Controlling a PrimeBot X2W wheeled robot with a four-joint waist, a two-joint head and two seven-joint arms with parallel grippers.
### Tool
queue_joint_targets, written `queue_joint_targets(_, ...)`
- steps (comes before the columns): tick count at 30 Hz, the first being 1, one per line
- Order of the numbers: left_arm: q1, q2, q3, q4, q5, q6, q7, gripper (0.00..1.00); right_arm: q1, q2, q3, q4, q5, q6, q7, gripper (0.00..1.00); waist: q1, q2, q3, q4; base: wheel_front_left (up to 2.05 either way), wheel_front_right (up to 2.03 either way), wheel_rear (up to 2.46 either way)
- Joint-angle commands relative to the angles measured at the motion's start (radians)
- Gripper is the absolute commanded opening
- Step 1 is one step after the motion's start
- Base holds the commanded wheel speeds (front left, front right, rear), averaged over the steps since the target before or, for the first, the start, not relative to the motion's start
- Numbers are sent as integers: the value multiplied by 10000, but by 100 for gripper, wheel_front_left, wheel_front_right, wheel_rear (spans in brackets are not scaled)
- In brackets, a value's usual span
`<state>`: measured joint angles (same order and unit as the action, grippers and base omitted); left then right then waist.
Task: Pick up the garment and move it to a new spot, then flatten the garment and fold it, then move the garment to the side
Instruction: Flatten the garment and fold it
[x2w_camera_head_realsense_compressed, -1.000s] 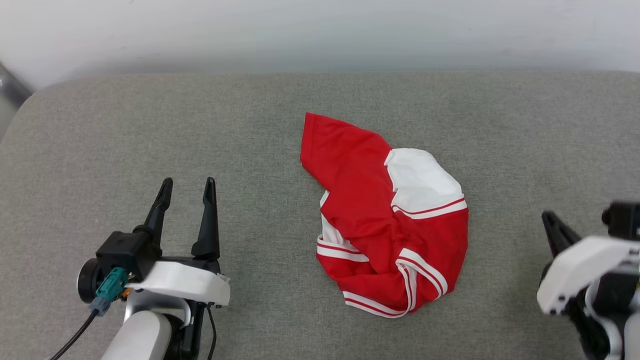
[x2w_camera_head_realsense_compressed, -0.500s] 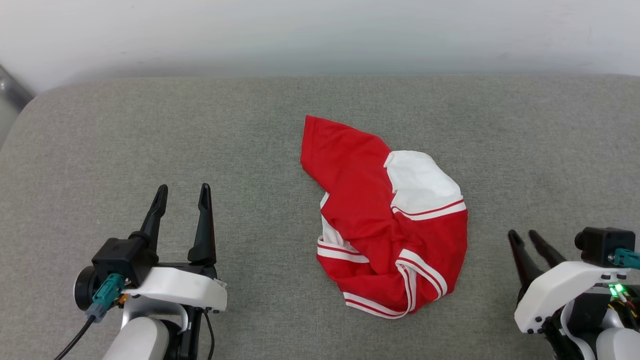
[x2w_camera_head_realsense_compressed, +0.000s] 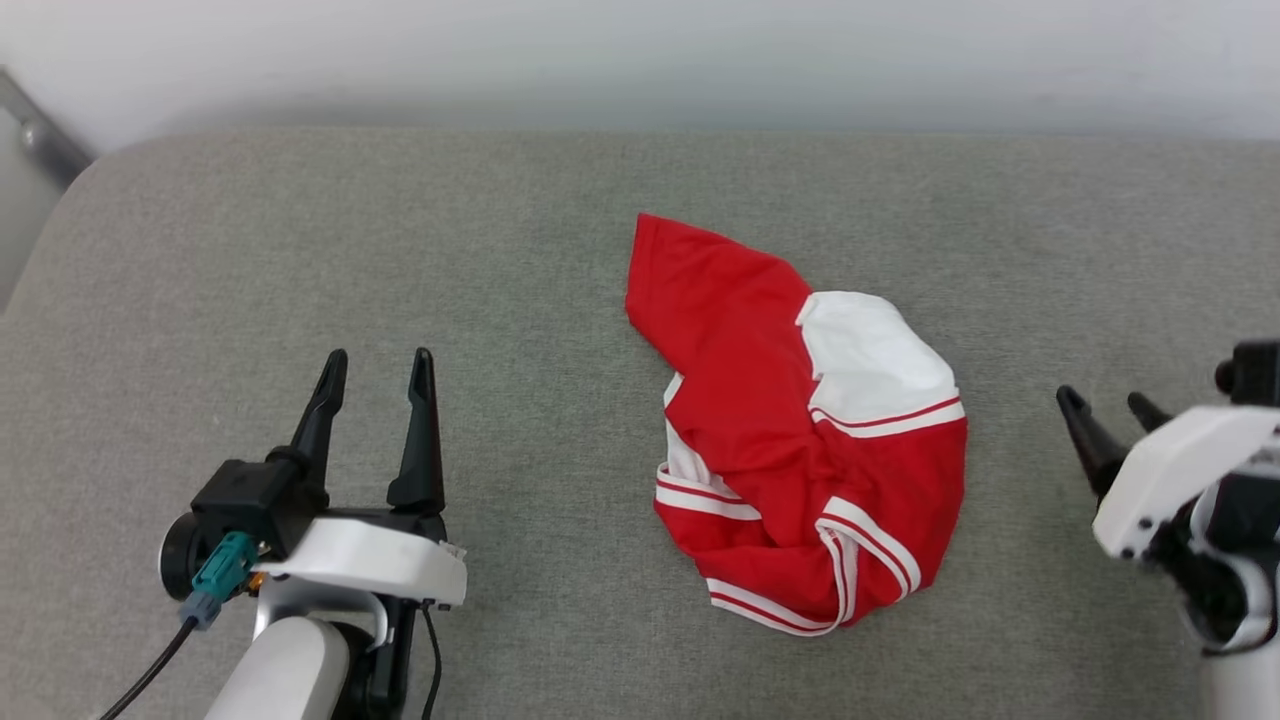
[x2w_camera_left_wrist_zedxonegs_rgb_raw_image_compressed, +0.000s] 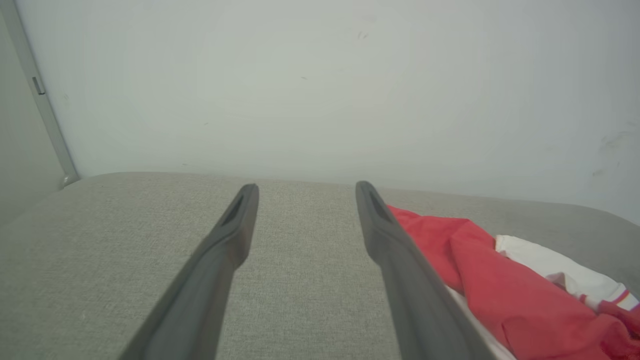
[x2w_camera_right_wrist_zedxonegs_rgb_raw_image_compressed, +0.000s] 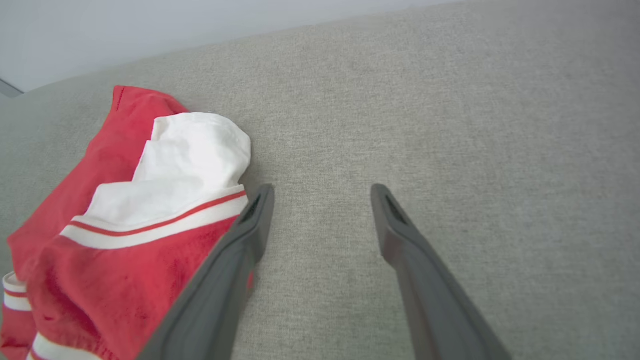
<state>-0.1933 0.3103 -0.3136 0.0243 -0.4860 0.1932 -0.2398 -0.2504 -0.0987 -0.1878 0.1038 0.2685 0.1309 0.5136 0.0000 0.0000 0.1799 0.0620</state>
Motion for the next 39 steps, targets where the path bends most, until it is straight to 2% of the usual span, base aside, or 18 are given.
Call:
queue_joint_targets(1,-124,-49,-14,-2,-27,-25,-32,100,-320,-144,12,83,114,-3,256,100,0,0,143,154,0,0,0)
queue_joint_targets(4,-377,-162,-90,73,20,-125,-84,100,-1100,-479,216,402,418,-1,1374,100,0,0,364,417,0,0,0)
queue_joint_targets(10,-807,-429,-150,146,63,-295,-182,100,-2272,-598,884,841,834,-3,3391,100,0,0,879,894,0,0,0)
queue_joint_targets(18,-1228,-739,-97,416,160,-567,-247,100,-2968,-795,1447,2011,811,-3,4557,100,0,0,1334,1243,0,0,0)
queue_joint_targets(19,-1245,-770,-76,450,171,-595,-249,100,-2979,-793,1492,2170,867,-3,4627,93,0,0,1342,1245,0,0,0)
queue_joint_targets(20,-1256,-799,-51,482,173,-597,-255,100,-2983,-793,1572,2276,897,-3,4668,25,0,0,1345,1242,0,0,0)
queue_joint_targets(21,-1266,-822,-22,520,176,-610,-258,100,-2986,-801,1644,2386,919,-3,4704,0,0,0,1345,1231,0,0,0)
queue_joint_targets(25,-1207,-866,129,607,223,-681,-270,100,-3263,-974,1913,2343,912,-4,4371,0,0,0,1274,1117,0,0,0)
queue_joint_targets(31,-900,-867,323,664,363,-747,-272,100,-3468,-1217,1936,1500,472,-4,3103,0,0,0,897,762,0,0,0)
queue_joint_targets(35,-692,-809,398,685,421,-739,-264,100,-2832,-1004,1006,644,147,-4,2421,0,0,0,556,456,0,0,0)
queue_joint_targets(39,-447,-758,417,661,449,-668,-261,100,-1530,-475,-573,-147,-98,-3,2156,0,0,0,239,157,0,0,0)
